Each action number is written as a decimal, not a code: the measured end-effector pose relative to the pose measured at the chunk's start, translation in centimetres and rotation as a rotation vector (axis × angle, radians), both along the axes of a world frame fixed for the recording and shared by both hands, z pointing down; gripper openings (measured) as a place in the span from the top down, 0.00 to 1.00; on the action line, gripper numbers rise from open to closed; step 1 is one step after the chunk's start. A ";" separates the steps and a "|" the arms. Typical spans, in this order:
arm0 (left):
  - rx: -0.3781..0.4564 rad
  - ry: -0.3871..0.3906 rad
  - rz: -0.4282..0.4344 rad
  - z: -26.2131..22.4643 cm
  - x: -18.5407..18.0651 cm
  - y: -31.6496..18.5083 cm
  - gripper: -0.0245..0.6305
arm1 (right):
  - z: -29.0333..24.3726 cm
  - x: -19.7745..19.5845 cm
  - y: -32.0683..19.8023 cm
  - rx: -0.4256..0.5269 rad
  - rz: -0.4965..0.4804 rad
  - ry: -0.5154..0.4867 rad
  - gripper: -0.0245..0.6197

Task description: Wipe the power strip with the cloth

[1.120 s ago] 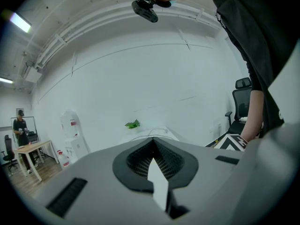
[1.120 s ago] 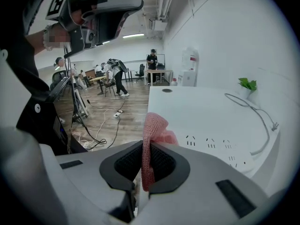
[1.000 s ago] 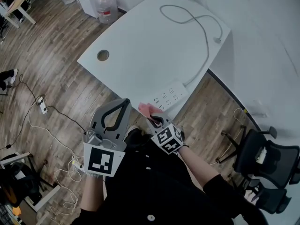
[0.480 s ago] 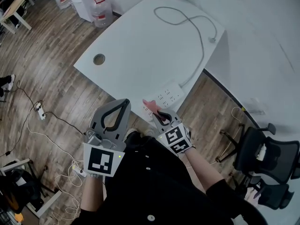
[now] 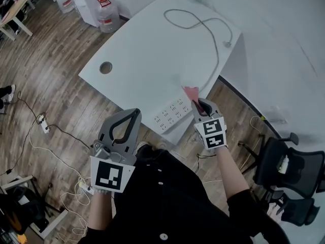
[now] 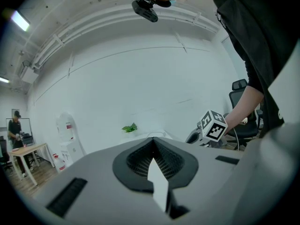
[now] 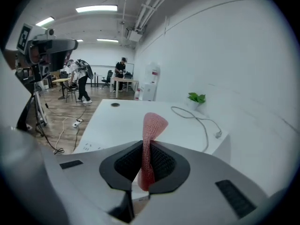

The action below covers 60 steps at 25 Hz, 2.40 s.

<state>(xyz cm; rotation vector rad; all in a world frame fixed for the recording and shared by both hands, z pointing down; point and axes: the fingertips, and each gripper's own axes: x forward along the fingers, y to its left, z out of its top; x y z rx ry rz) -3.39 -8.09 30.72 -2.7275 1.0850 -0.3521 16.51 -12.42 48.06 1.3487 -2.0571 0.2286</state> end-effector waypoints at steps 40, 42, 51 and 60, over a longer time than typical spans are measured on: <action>-0.030 -0.019 -0.076 0.8 -2.4 1.2 0.95 | 7.6 -1.5 -1.3 -0.185 -0.051 0.069 0.87; -0.031 -0.017 -0.075 0.8 -2.3 1.3 0.95 | 7.6 -2.7 -0.8 -0.187 -0.077 0.060 0.87; -0.019 -0.008 -0.068 0.5 -2.0 1.3 0.95 | 7.5 -9.6 2.6 -0.196 -0.296 0.073 0.87; -0.018 -0.004 -0.079 0.6 -2.3 1.5 0.95 | 7.7 -15.5 5.8 -0.209 -0.461 0.046 0.87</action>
